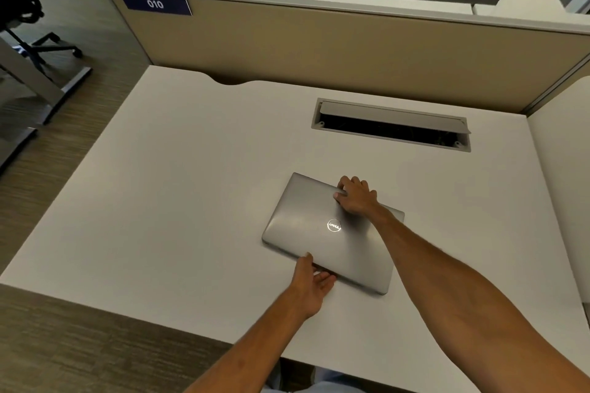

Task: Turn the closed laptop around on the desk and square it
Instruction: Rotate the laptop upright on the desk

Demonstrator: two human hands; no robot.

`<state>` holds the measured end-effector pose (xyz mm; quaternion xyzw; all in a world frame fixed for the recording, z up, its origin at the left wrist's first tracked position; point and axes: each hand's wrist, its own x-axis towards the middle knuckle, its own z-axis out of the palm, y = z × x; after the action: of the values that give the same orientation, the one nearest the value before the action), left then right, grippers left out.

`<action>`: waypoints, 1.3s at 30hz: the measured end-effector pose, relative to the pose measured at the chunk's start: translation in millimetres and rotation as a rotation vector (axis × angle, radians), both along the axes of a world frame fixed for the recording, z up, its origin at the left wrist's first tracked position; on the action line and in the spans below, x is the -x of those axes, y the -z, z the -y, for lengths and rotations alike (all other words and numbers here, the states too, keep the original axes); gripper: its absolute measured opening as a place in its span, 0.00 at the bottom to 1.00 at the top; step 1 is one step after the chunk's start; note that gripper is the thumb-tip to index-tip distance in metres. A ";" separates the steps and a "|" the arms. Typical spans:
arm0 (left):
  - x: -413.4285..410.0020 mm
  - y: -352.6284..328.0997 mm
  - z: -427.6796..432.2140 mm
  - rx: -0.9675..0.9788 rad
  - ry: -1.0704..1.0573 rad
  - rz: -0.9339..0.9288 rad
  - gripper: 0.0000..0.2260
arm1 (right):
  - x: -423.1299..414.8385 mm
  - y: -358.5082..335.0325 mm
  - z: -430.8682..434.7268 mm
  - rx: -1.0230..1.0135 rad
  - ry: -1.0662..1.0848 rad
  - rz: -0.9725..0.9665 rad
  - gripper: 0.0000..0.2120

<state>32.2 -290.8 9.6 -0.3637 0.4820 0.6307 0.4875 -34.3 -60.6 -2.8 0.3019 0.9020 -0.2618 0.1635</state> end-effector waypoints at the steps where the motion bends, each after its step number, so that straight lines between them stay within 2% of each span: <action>1: 0.1 2.2 1.7 -0.015 0.005 -0.008 0.18 | -0.6 -0.9 -0.5 0.007 0.012 -0.005 0.13; 9: 6.3 11.3 10.2 0.021 0.163 -0.202 0.25 | -14.1 -7.4 -0.4 0.099 0.164 -0.126 0.14; 14: 12.0 8.2 16.0 0.079 0.250 -0.249 0.23 | -31.6 -9.0 0.6 0.182 0.283 -0.152 0.13; 19: 28.8 0.8 18.6 0.156 0.355 -0.370 0.22 | -51.8 -6.0 0.5 0.307 0.491 -0.197 0.11; 24: 49.5 -1.7 19.4 0.240 0.507 -0.523 0.22 | -71.7 3.3 3.2 0.448 0.684 -0.204 0.16; 31: 85.6 5.3 10.4 0.275 0.629 -0.584 0.25 | -95.3 1.2 16.0 0.535 0.862 -0.270 0.17; 39: 119.8 7.2 4.0 0.408 0.762 -0.672 0.29 | -106.9 5.3 47.0 0.587 0.988 -0.295 0.16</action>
<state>-87.6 -294.7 2.5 -0.0290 0.8213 0.3848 0.4201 72.6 -107.7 -8.1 0.5885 0.5577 -0.5847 -0.0279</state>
